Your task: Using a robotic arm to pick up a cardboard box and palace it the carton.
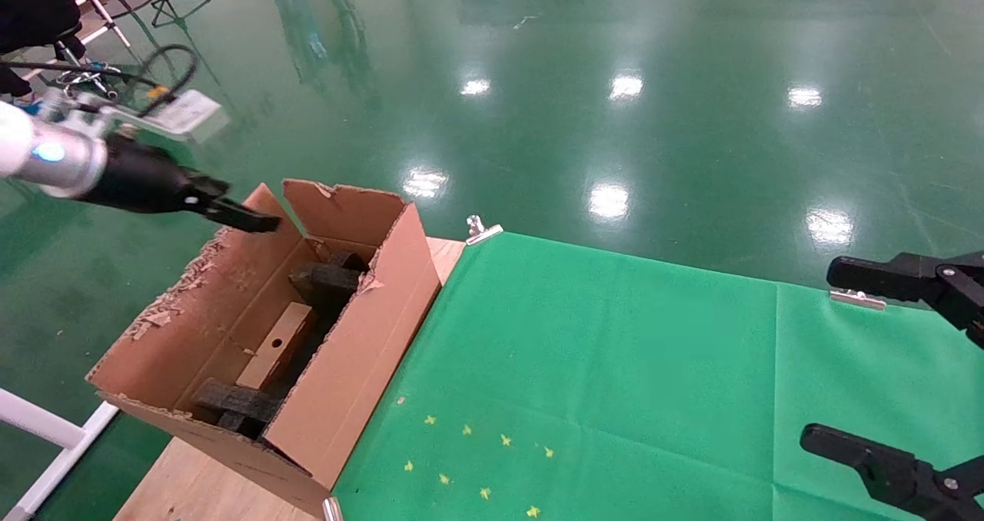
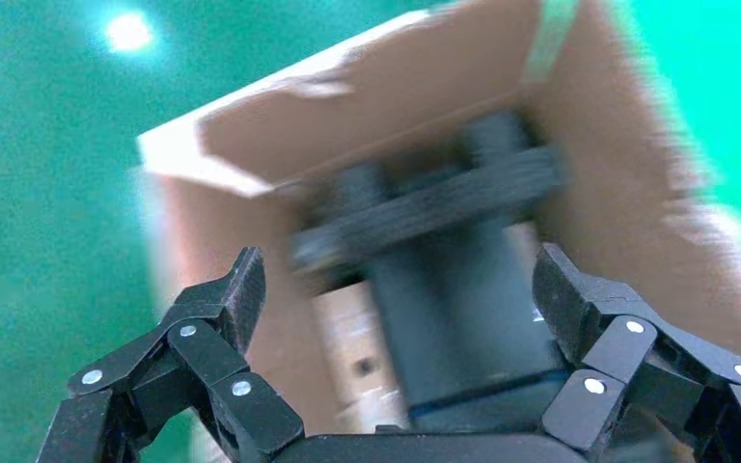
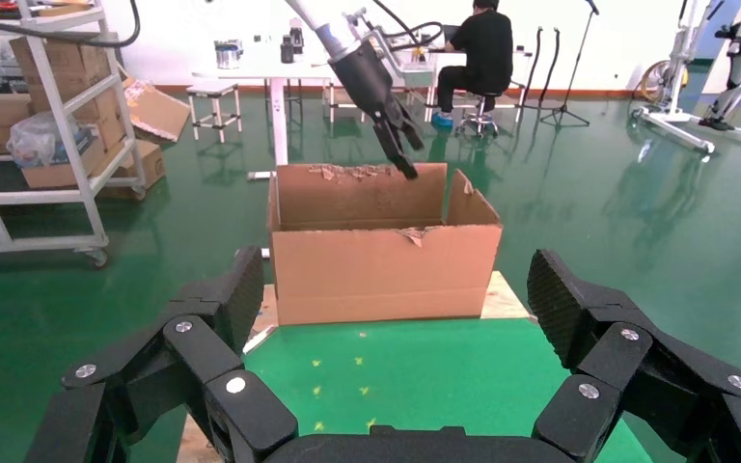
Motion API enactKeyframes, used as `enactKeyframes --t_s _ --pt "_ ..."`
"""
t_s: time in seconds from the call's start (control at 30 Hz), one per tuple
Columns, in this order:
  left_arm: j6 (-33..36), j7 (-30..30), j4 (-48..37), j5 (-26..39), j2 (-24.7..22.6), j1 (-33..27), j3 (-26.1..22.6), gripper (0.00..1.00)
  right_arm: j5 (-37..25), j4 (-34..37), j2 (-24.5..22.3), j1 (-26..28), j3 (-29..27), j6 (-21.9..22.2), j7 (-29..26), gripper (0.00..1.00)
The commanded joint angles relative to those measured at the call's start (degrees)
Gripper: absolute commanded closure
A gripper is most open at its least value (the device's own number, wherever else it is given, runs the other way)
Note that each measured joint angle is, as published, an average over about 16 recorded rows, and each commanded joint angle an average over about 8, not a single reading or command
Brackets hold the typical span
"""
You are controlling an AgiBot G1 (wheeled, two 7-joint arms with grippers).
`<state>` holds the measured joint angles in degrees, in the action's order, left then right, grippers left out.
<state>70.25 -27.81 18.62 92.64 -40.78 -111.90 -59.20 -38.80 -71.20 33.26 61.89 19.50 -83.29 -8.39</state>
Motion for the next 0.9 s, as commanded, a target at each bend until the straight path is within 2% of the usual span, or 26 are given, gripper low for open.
enactKeyframes --t_s 0.03,0.9 --pt "0.5 0.5 1.7 -1.6 0.2 1.6 1.4 0.00 0.0 0.0 0.0 0.0 0.0 0.0 0.0 0.00" --pt "7.7 8.5 27.4 -25.3 2.9 25.1 21.5 0.00 0.0 0.0 0.0 0.0 0.0 0.0 0.0 0.00"
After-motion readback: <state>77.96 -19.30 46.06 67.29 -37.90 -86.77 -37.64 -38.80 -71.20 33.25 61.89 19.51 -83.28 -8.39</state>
